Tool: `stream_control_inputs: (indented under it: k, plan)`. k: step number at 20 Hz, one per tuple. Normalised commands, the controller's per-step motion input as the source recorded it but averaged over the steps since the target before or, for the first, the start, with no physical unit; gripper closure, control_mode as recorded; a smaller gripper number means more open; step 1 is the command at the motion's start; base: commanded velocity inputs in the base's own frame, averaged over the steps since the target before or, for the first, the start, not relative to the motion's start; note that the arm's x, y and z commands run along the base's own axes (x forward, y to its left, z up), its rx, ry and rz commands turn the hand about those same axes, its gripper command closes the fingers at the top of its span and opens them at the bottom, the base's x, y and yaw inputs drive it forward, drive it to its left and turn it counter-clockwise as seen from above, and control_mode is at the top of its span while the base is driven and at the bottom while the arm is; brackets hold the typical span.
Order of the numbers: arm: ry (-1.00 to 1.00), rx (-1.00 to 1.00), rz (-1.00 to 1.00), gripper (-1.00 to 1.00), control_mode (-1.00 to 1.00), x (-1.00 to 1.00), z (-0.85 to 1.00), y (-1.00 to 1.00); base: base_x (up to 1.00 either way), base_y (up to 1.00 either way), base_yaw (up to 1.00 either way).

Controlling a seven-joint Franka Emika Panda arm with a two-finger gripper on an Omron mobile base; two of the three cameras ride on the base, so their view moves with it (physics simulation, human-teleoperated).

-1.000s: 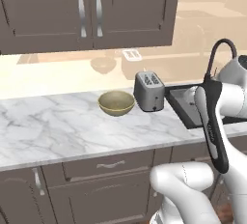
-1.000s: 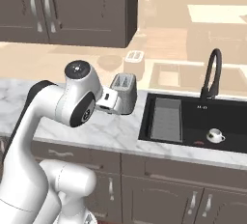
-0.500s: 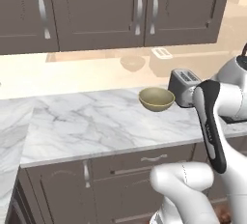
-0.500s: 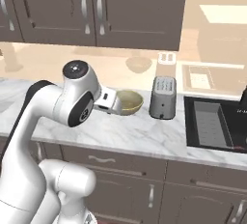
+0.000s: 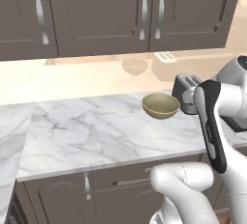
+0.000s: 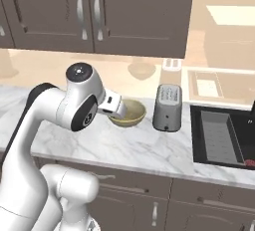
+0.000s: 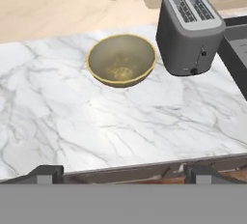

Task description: Pick the mug and place it in the sink. Pick the bowl and place it in the open cabinet and then close the cabinet.

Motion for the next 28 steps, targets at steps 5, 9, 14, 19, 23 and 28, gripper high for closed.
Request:
stream_control_inputs:
  k: [5,9,14,19,23,28]
  plan:
    - [0.00,0.00,0.00,-1.00,1.00,0.00,0.00,0.00,0.18,-0.20,-0.09]
    - [0.00,0.00,0.00,-1.00,1.00,0.00,0.00,0.00,0.12,-0.11,-0.15]
    - [0.00,0.00,0.00,-1.00,1.00,0.00,0.00,0.00,0.07,0.00,-0.24]
    - [0.00,0.00,0.00,-1.00,1.00,0.00,0.00,0.00,0.10,0.15,-0.23]
    - [0.00,0.00,0.00,-1.00,1.00,0.00,0.00,0.00,0.19,0.33,-0.18]
    - [0.00,0.00,0.00,-1.00,1.00,0.00,0.00,0.00,0.30,0.44,-0.12]
